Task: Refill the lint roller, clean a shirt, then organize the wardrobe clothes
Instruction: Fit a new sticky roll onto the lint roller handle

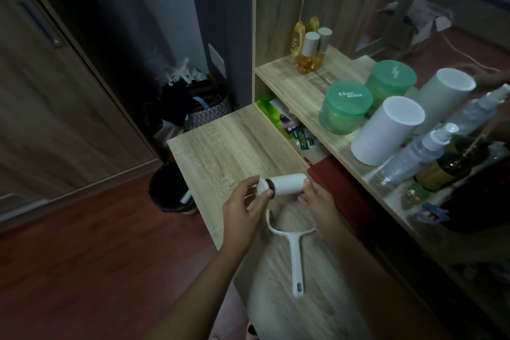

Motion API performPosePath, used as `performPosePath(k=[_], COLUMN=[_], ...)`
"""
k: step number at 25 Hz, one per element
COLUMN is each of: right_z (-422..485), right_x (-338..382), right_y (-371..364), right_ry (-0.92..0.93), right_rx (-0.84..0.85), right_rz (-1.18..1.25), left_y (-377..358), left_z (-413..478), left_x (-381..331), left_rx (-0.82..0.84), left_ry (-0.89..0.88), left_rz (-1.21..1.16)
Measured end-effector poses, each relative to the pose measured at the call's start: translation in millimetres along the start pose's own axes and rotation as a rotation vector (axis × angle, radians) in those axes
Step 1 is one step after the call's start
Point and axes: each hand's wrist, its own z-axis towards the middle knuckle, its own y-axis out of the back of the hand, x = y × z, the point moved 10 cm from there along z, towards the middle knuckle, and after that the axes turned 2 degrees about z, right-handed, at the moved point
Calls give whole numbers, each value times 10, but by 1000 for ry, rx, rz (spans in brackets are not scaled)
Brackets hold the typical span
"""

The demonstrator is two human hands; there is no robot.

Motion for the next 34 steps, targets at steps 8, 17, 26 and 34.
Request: performPosePath(k=[8, 17, 26, 34], right_z=[5, -56, -44, -84], right_x=[-118, -37, 90, 100], right_y=[-54, -87, -58, -87], right_ry=[-29, 6, 100, 144], right_rx=[-11, 26, -6, -2], right_rz=[4, 0, -105, -153], left_y=[28, 92, 87, 89], left_z=[-42, -21, 21, 20], left_x=[-57, -21, 64, 73], left_rx=[6, -58, -86, -95], left_ry=[22, 65, 92, 101], left_rz=[-42, -158, -238, -261])
